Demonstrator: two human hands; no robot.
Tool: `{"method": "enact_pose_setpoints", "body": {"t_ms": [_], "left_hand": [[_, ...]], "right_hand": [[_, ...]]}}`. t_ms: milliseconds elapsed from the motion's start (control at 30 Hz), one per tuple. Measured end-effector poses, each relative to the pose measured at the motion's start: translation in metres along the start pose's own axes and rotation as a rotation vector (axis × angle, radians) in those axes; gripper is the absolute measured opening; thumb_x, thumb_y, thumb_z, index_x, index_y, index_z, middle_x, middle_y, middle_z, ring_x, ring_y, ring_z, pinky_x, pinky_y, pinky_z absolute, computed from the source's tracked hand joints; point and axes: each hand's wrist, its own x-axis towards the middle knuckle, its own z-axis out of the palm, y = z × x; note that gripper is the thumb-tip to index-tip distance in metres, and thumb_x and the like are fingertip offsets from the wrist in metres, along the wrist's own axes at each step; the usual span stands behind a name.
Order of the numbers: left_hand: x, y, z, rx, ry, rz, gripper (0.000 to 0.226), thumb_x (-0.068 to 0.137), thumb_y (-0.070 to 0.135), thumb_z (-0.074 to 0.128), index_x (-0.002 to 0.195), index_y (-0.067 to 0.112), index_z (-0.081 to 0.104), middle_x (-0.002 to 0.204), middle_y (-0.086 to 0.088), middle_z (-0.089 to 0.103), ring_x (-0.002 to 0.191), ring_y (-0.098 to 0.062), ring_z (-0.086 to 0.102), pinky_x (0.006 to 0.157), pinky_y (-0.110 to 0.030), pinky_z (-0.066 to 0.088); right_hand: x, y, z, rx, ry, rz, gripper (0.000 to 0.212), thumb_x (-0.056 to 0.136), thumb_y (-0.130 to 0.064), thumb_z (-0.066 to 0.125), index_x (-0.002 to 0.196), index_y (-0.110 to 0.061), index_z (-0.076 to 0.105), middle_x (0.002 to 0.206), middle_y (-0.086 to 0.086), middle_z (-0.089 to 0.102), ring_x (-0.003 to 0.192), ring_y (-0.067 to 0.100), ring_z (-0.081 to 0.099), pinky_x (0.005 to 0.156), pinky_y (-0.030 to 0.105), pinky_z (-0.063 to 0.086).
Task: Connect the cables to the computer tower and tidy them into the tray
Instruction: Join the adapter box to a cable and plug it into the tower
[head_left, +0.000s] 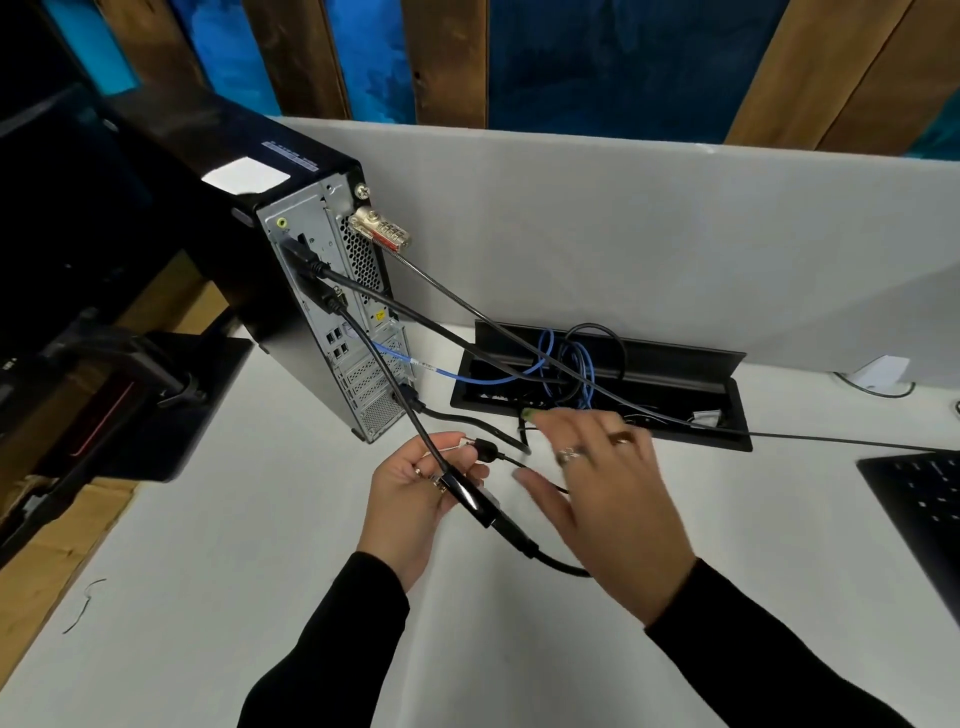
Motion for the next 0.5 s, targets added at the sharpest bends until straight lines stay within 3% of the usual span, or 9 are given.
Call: {"method": "enact_pose_setpoints", "body": {"t_ms": [100,200,300,400,500], "left_hand": [[0.001,-0.005,-0.003,0.026,-0.015,-0.023,0.027,0.087,-0.013,0.047,0.087,0.006,0.066,0.068,-0.006,0.069,0.06,-0.02,0.065,0.063,-0.031,0.059],[0.0,-0.005,-0.004,0.003,-0.025,-0.048,0.025,0.088,-0.009,0.049,0.091,0.008,0.068,0.072,-0.006,0.069,0.061,-0.018,0.064,0.069,-0.032,0.057],[-0.007,-0.001,-0.005,-0.04,-0.058,-0.056,0.027,0.091,0.0,0.046,0.099,0.014,0.068,0.081,-0.003,0.073,0.066,-0.014,0.066,0.074,-0.034,0.057],[-0.016,0.003,-0.008,-0.108,-0.071,-0.073,0.026,0.096,0.016,0.041,0.104,0.015,0.066,0.092,-0.004,0.074,0.072,-0.016,0.067,0.078,-0.038,0.055],[-0.023,0.006,-0.008,-0.156,-0.063,-0.074,0.032,0.087,0.032,0.046,0.104,0.013,0.066,0.091,-0.006,0.072,0.078,-0.021,0.067,0.08,-0.04,0.054]], "right_hand": [[0.011,-0.013,0.013,0.068,-0.169,-0.005,0.039,0.095,-0.04,0.035,0.11,-0.013,0.058,0.087,0.002,0.068,0.078,0.025,0.064,0.07,0.029,0.033],[0.011,-0.013,0.019,0.312,-0.272,0.091,0.026,0.099,-0.028,0.036,0.113,-0.012,0.051,0.081,0.004,0.059,0.074,0.023,0.056,0.06,0.026,0.03],[0.008,-0.008,0.022,0.507,-0.198,0.14,0.022,0.098,-0.023,0.039,0.111,-0.013,0.054,0.055,-0.008,0.038,0.049,0.01,0.039,0.049,0.021,0.03],[0.007,-0.001,0.022,0.752,-0.127,0.24,0.013,0.096,-0.02,0.044,0.097,-0.024,0.057,0.052,-0.008,0.034,0.048,0.009,0.036,0.048,0.017,0.028],[0.007,0.001,0.016,1.006,-0.109,0.288,0.02,0.096,-0.02,0.045,0.089,-0.032,0.059,0.055,-0.012,0.034,0.052,0.005,0.032,0.051,0.017,0.03]]}}
